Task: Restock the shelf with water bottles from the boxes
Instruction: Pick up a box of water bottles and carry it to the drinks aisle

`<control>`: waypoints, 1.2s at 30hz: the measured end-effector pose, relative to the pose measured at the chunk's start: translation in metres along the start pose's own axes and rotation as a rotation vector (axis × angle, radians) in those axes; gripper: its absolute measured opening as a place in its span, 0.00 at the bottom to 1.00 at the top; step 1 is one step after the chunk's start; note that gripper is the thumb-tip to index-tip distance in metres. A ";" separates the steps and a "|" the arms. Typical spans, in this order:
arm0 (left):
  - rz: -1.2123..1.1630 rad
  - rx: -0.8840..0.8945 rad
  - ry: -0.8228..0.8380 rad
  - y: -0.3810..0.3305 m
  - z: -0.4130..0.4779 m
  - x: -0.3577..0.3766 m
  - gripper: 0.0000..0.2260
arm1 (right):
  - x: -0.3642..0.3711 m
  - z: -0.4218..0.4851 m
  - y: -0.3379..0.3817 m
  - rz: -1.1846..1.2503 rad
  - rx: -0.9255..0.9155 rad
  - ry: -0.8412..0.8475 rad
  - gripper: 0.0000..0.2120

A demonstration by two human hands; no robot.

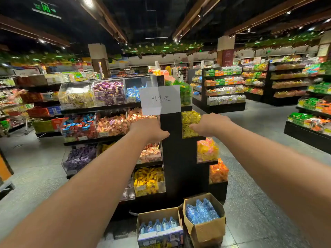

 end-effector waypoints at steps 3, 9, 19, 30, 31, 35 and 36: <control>0.021 0.040 -0.009 0.016 0.027 0.004 0.17 | 0.006 0.022 0.015 -0.007 0.023 0.012 0.27; 0.073 0.088 -0.031 0.047 0.067 0.012 0.19 | 0.022 0.066 0.048 -0.003 0.077 0.002 0.26; 0.099 0.099 0.014 0.077 0.113 0.044 0.20 | 0.053 0.109 0.069 -0.038 0.112 0.040 0.26; 0.089 0.062 0.012 0.071 0.166 0.063 0.15 | 0.075 0.174 0.062 -0.076 0.014 0.075 0.25; 0.090 0.055 0.010 0.067 0.172 0.063 0.15 | 0.076 0.181 0.059 -0.070 0.002 0.078 0.24; 0.087 0.007 0.020 0.051 0.197 0.067 0.15 | 0.079 0.208 0.045 -0.056 -0.039 0.078 0.24; 0.091 -0.001 0.025 0.046 0.203 0.069 0.15 | 0.080 0.214 0.040 -0.051 -0.046 0.078 0.24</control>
Point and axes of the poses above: each hand's wrist, its own z-axis towards the middle knuckle, its own x-axis out of the palm, y = z × x, the point moved 7 cm from there along z, towards the middle knuckle
